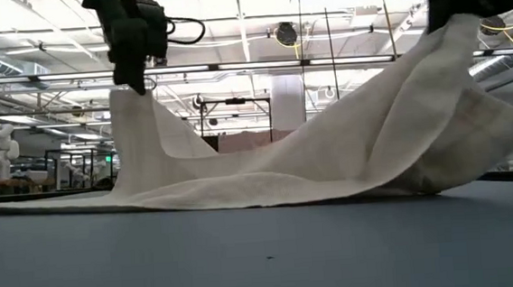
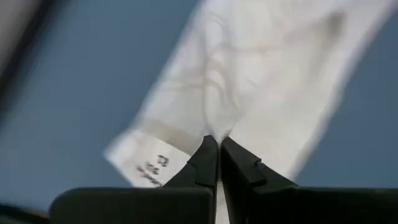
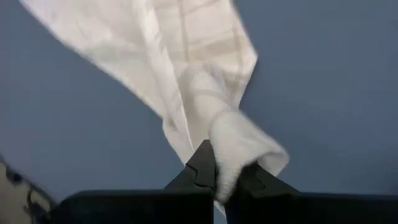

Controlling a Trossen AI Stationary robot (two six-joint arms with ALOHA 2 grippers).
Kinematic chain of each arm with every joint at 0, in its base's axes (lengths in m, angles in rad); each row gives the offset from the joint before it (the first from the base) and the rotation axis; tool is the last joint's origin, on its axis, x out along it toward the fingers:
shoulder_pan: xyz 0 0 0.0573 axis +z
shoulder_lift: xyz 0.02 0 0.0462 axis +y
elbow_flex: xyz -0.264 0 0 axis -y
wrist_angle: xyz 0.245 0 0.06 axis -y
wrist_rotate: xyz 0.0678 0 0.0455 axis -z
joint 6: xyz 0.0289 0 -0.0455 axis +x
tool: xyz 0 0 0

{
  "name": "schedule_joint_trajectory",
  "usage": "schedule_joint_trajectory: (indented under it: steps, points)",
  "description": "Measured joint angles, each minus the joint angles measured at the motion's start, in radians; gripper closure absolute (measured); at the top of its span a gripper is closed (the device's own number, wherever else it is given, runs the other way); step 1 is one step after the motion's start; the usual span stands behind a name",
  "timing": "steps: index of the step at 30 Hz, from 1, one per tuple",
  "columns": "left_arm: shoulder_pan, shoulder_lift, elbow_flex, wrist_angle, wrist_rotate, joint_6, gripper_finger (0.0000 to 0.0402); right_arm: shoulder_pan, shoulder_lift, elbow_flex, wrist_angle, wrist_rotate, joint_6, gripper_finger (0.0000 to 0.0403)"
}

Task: Roll towel into tight, uniform cylinder
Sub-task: Roll the white towel

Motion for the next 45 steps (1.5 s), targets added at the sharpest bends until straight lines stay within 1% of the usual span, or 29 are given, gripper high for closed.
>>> schedule_joint_trajectory:
  steps: [2,6,9,11,14,16,17,20,23,26,29,31,33,35,39,41,42,44,45]
  points:
    - [-0.004,0.000,-0.001,-0.050,0.063,0.004,0.0389,0.024,0.003,-0.009,-0.011,-0.030,-0.018,0.0403]
    - [-0.033,-0.001,-0.029,-0.082,0.108,0.006,0.0389,0.060,0.021,-0.055,-0.100,-0.018,-0.015,0.0403]
    - [-0.056,-0.001,-0.073,-0.096,0.184,0.007,0.0389,0.063,0.028,-0.090,-0.112,-0.022,-0.024,0.0403]
    - [-0.074,-0.001,-0.100,-0.109,0.203,0.006,0.0389,0.063,0.031,-0.100,-0.058,-0.046,-0.051,0.0403]
    - [-0.102,-0.001,-0.139,-0.118,0.191,0.005,0.0389,0.066,0.030,-0.103,0.080,-0.093,-0.099,0.0401]
    - [-0.113,-0.001,-0.164,-0.124,0.182,0.005,0.0389,0.077,0.039,-0.103,0.143,-0.137,-0.092,0.0395]
    - [-0.116,-0.001,-0.173,-0.125,0.178,0.005,0.0389,0.079,0.046,-0.103,0.146,-0.166,-0.079,0.0389]
    - [-0.128,-0.001,-0.207,-0.117,0.175,0.005,0.0389,0.091,0.082,-0.105,0.144,-0.263,-0.061,0.0364]
    - [-0.136,-0.001,-0.243,-0.112,0.173,0.006,0.0389,0.109,0.108,-0.105,0.157,-0.337,-0.067,0.0327]
    - [-0.139,-0.001,-0.269,-0.112,0.173,0.006,0.0389,0.129,0.120,-0.105,0.168,-0.363,-0.027,0.0283]
    - [-0.138,-0.001,-0.292,-0.118,0.173,0.006,0.0389,0.149,0.105,-0.105,0.203,-0.382,0.033,0.0242]
    - [-0.138,-0.001,-0.300,-0.122,0.173,0.006,0.0389,0.159,0.088,-0.105,0.199,-0.412,0.089,0.0220]
    - [-0.138,-0.001,-0.304,-0.122,0.173,0.006,0.0389,0.171,0.059,-0.105,0.198,-0.419,0.146,0.0202]
    - [-0.138,-0.001,-0.305,-0.122,0.163,0.006,0.0389,0.176,0.018,-0.102,0.191,-0.389,0.208,0.0192]
    - [-0.138,-0.001,-0.305,-0.120,0.073,0.006,0.0389,0.189,-0.035,-0.089,0.093,-0.234,0.314,0.0187]
    - [-0.138,-0.001,-0.305,-0.118,0.036,0.007,0.0389,0.186,-0.033,-0.090,-0.005,-0.161,0.314,0.0191]
    - [-0.138,-0.001,-0.305,-0.117,0.025,0.007,0.0389,0.186,-0.025,-0.090,-0.043,-0.107,0.302,0.0193]
    - [-0.138,-0.001,-0.305,-0.110,0.010,0.009,0.0389,0.185,-0.007,-0.093,-0.103,0.007,0.279,0.0198]
    - [-0.138,-0.001,-0.305,-0.106,0.005,0.013,0.0389,0.180,-0.002,-0.104,-0.112,0.043,0.264,0.0201]
